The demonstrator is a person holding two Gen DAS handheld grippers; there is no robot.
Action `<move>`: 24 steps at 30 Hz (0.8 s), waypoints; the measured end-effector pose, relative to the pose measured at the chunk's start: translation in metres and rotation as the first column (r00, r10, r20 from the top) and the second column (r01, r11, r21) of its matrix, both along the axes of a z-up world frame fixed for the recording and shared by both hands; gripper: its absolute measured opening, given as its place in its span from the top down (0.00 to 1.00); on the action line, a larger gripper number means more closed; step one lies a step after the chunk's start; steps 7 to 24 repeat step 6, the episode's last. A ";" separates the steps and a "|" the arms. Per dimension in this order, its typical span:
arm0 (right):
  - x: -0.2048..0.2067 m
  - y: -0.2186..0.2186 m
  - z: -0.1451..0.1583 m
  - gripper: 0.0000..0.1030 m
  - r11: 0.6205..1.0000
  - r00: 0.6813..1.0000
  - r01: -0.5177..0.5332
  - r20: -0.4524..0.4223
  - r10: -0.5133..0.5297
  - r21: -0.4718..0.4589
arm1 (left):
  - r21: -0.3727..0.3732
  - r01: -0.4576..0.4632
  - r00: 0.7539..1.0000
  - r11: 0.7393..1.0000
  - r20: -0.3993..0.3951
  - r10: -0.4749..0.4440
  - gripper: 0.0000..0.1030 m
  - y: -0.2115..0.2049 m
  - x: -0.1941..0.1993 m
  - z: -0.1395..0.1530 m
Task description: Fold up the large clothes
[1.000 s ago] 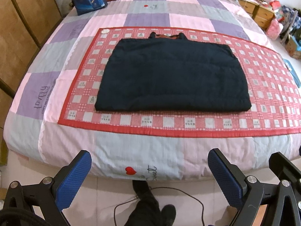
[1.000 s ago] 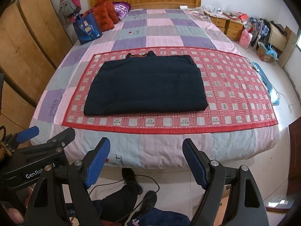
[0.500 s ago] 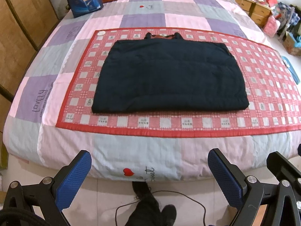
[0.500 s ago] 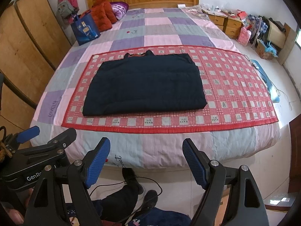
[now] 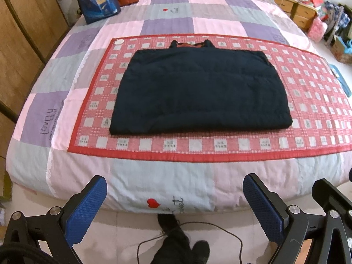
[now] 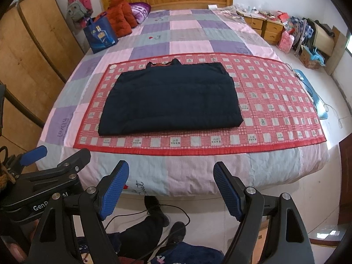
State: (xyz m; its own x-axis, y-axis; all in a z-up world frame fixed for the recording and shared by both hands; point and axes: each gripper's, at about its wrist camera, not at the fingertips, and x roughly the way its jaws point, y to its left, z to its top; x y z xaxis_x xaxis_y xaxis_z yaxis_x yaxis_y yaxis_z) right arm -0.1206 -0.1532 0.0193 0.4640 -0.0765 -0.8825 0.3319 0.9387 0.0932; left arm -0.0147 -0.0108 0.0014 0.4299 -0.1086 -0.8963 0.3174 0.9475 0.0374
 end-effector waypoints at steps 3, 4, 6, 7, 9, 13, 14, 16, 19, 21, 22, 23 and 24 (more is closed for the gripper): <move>0.000 0.003 -0.001 0.20 1.000 1.000 0.005 0.001 -0.005 0.001 | 0.006 0.022 1.000 1.000 0.016 -0.022 0.01 0.005 -0.001 0.001; -0.001 0.002 -0.001 0.20 1.000 1.000 0.005 0.001 -0.005 0.002 | 0.005 0.027 1.000 1.000 0.016 -0.027 0.01 0.006 0.000 0.001; 0.000 0.005 -0.001 0.20 1.000 1.000 0.014 0.000 -0.014 0.006 | 0.002 0.035 0.999 0.999 0.014 -0.035 0.01 0.010 0.000 0.001; 0.000 0.005 -0.001 0.20 1.000 1.000 0.014 0.000 -0.014 0.006 | 0.002 0.035 0.999 0.999 0.014 -0.035 0.01 0.010 0.000 0.001; 0.000 0.005 -0.001 0.20 1.000 1.000 0.014 0.000 -0.014 0.006 | 0.002 0.035 0.999 0.999 0.014 -0.035 0.01 0.010 0.000 0.001; 0.000 0.005 -0.001 0.20 1.000 1.000 0.014 0.000 -0.014 0.006 | 0.002 0.035 0.999 0.999 0.014 -0.035 0.01 0.010 0.000 0.001; 0.000 0.005 -0.001 0.20 1.000 1.000 0.014 0.000 -0.014 0.006 | 0.002 0.035 0.999 0.999 0.014 -0.035 0.01 0.010 0.000 0.001; 0.000 0.005 -0.001 0.20 1.000 1.000 0.014 0.000 -0.014 0.006 | 0.002 0.035 0.999 0.999 0.014 -0.035 0.01 0.010 0.000 0.001; 0.000 0.005 -0.001 0.20 1.000 1.000 0.014 0.000 -0.014 0.006 | 0.002 0.035 0.999 0.999 0.014 -0.035 0.01 0.010 0.000 0.001; 0.000 0.005 -0.001 0.20 1.000 1.000 0.014 0.000 -0.014 0.006 | 0.002 0.035 0.999 0.999 0.014 -0.035 0.01 0.010 0.000 0.001; 0.000 0.005 -0.001 0.20 1.000 1.000 0.014 0.000 -0.014 0.006 | 0.002 0.035 0.999 0.999 0.014 -0.035 0.01 0.010 0.000 0.001; 0.000 0.005 -0.001 0.20 1.000 1.000 0.014 0.000 -0.014 0.006 | 0.002 0.035 0.999 0.999 0.014 -0.035 0.01 0.010 0.000 0.001; 0.000 0.005 -0.001 0.20 1.000 1.000 0.014 0.000 -0.014 0.006 | 0.002 0.035 0.999 0.999 0.014 -0.035 0.01 0.010 0.000 0.001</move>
